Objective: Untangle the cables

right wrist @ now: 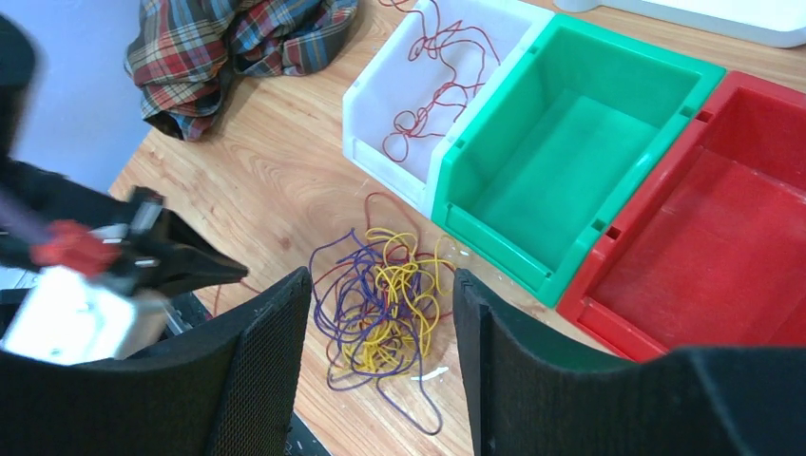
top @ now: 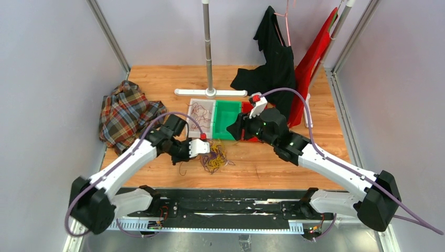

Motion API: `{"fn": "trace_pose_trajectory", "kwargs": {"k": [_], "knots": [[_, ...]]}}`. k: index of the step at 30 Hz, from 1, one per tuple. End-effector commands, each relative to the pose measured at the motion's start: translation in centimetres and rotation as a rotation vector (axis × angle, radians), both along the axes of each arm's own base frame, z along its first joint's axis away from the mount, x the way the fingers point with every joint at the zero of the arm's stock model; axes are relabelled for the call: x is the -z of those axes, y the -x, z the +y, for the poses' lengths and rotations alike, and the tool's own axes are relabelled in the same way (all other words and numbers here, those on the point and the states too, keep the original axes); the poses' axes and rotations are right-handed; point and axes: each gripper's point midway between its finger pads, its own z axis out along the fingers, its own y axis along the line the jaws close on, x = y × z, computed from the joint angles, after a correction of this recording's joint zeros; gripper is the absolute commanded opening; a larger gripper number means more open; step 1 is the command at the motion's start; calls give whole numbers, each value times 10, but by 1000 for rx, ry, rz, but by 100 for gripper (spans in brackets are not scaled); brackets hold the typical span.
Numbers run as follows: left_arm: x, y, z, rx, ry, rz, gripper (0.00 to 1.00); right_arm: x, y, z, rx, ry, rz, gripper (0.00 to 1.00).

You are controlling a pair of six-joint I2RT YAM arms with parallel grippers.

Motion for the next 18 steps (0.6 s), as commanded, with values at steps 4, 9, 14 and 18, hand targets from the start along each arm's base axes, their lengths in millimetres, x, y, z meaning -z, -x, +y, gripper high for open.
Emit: {"fn": "trace_pose_trajectory", "kwargs": {"k": [4, 9, 14, 18], "knots": [[-101, 23, -2, -6, 147, -121, 0, -36, -2, 24, -70, -84, -68, 61], [-181, 6, -9, -65, 247, -279, 0, -60, 18, 55, -178, -73, -144, 65], [-248, 0, -13, -93, 351, -412, 1, -87, 47, 82, -271, -100, -222, 67], [-276, 2, -13, -105, 404, -461, 0, -103, 64, 101, -316, -113, -262, 68]]}}
